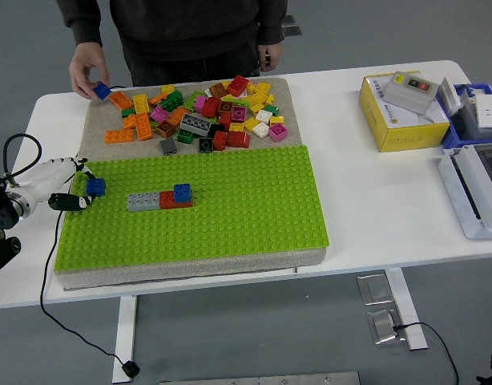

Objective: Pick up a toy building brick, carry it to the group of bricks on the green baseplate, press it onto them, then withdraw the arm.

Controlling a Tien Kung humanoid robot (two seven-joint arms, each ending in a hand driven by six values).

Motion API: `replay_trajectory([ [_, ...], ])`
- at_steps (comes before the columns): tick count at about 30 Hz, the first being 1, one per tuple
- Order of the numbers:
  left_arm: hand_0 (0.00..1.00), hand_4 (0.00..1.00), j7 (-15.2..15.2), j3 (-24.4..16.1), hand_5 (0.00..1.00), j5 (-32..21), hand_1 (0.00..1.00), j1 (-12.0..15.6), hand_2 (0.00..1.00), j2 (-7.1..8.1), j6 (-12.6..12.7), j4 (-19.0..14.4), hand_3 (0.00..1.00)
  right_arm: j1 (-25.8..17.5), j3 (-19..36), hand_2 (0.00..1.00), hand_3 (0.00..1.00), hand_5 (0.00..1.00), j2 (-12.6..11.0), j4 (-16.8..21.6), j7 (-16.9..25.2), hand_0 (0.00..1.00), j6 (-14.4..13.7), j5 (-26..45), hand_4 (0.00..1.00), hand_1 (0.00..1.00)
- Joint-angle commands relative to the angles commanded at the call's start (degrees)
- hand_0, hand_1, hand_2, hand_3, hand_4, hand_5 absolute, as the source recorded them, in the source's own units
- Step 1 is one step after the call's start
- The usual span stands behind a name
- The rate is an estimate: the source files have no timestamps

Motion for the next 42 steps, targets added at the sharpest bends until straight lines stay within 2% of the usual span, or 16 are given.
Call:
replay_trajectory([
  [6, 0.998, 0.613, -0.2, -0.2, 0.318, -0.1, 0.988, 0.0, 0.967, -0.10, 0.0, 0.0, 0.656, 0.4, 1.5, 0.694, 0.699, 0.998, 0.1, 0.1, -0.7, 0.655, -0.1, -2.7, 0.457, 0.618],
  [7, 0.995, 0.574, -0.2, -0.1, 0.292, -0.2, 0.985, 0.0, 0.957, -0.11, 0.0, 0.0, 0.611, 0.4, 1.5, 0.694, 0.699, 0.998, 0.1, 0.1, -0.7, 0.654, -0.1, -2.7, 0.458, 0.617],
  [12, 0.995, 0.574, -0.7, 0.0, 0.292, -0.9, 0.985, 0.2, 0.957, -0.19, 0.1, 0.0, 0.611, 0.3, 1.5, 0.694, 0.699, 0.998, 0.1, 0.0, -0.6, 0.654, -0.1, -2.5, 0.458, 0.617],
  [13, 0.987, 0.546, -0.9, 0.0, 0.281, -1.1, 0.979, 0.3, 0.946, -0.21, 0.2, 0.0, 0.588, 0.3, 1.5, 0.694, 0.699, 0.998, 0.1, 0.0, -0.6, 0.654, 0.0, -2.5, 0.459, 0.618],
  [20, 0.984, 0.540, -1.4, -0.3, 0.276, -1.6, 0.978, 0.4, 0.943, -0.18, 0.6, -0.1, 0.585, 0.3, 1.7, 0.694, 0.698, 0.998, 0.1, 0.0, -0.6, 0.654, 0.0, -2.5, 0.460, 0.618],
  [26, 0.982, 0.547, -1.6, -1.8, 0.281, -1.2, 0.975, 0.6, 0.942, 0.51, 0.6, -0.7, 0.584, 0.2, 2.0, 0.695, 0.699, 0.998, 0.1, 0.0, -0.7, 0.654, 0.0, -2.8, 0.463, 0.619],
  [30, 0.982, 0.547, -1.4, -5.2, 0.281, 0.6, 0.975, 1.1, 0.942, 2.04, 0.7, -2.6, 0.584, 0.1, 1.9, 0.695, 0.699, 0.998, -0.1, -0.1, -0.7, 0.654, 0.1, -2.5, 0.463, 0.619],
  [35, 0.985, 0.551, 0.3, -10.2, 0.287, 3.2, 0.979, 3.3, 0.953, 5.69, 0.5, -8.3, 0.585, -0.3, 2.1, 0.695, 0.699, 0.998, -0.4, -0.2, -0.6, 0.654, 0.1, -2.4, 0.466, 0.619],
  [39, 0.992, 0.528, 4.6, -14.3, 0.265, 5.2, 0.998, 6.9, 0.989, 8.51, -1.3, -13.6, 0.592, -0.8, 2.0, 0.695, 0.697, 0.998, -0.6, -0.3, -0.3, 0.654, 0.2, -1.6, 0.468, 0.619],
  [42, 0.992, 0.528, 7.9, -18.0, 0.265, 7.8, 0.998, 10.0, 0.989, 9.28, -2.6, -17.8, 0.592, -1.3, 2.1, 0.695, 0.697, 0.998, -0.8, -0.4, -0.2, 0.654, 0.3, -1.2, 0.468, 0.619],
])
